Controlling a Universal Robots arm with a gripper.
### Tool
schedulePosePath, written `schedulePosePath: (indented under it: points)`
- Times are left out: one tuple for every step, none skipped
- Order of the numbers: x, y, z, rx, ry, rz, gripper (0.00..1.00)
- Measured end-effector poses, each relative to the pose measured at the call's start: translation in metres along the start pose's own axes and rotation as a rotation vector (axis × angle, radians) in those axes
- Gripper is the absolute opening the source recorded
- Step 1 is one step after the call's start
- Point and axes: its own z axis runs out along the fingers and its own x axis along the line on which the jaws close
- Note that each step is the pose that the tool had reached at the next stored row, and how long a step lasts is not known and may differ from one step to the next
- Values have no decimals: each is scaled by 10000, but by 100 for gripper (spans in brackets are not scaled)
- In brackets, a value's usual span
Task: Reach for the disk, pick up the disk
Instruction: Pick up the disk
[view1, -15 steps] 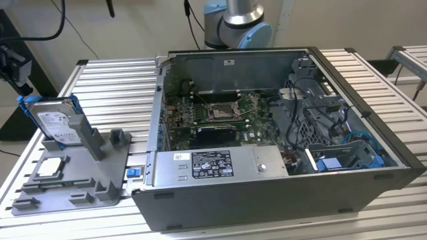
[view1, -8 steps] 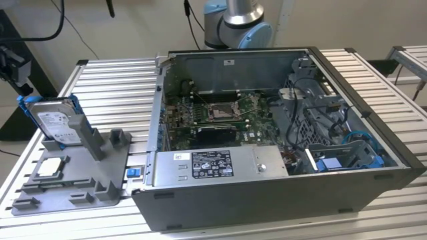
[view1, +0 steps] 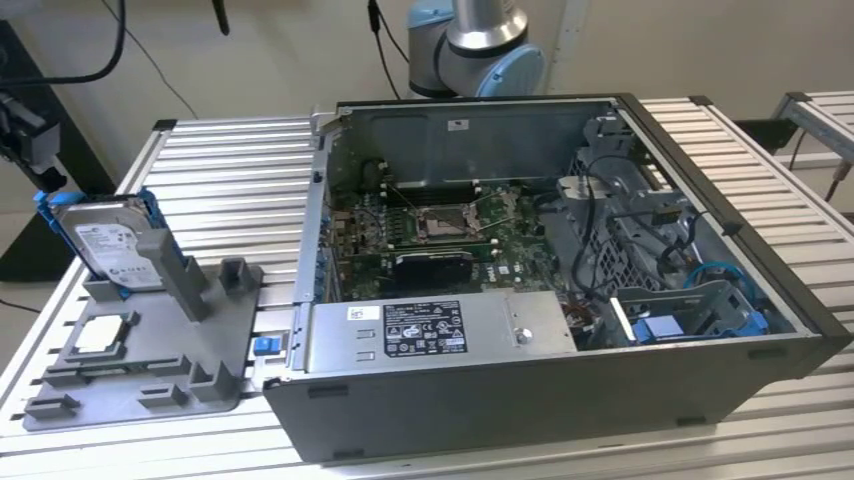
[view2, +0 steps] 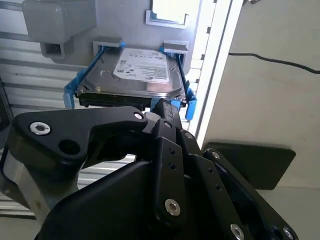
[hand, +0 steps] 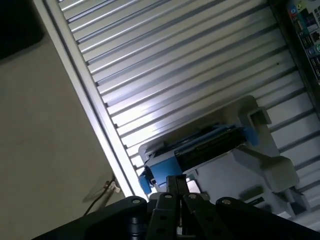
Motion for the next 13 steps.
schedulePosePath:
  points:
    - [0,0,0,0,-3,67,0]
    - [0,0,0,0,-5,133,0]
    - [0,0,0,0,-8,199,0]
    - [0,0,0,0,-11,267,0]
    - [0,0,0,-1,-13,335,0]
    - [0,0,0,-1,-16,404,0]
    - [0,0,0,0,-18,472,0]
    - [0,0,0,0,-21,541,0]
    - [0,0,0,-1,-24,611,0]
    - [0,0,0,-1,-26,683,0]
    - [0,0,0,0,-29,753,0]
    - [0,0,0,-1,-31,818,0]
    - [0,0,0,-1,-34,884,0]
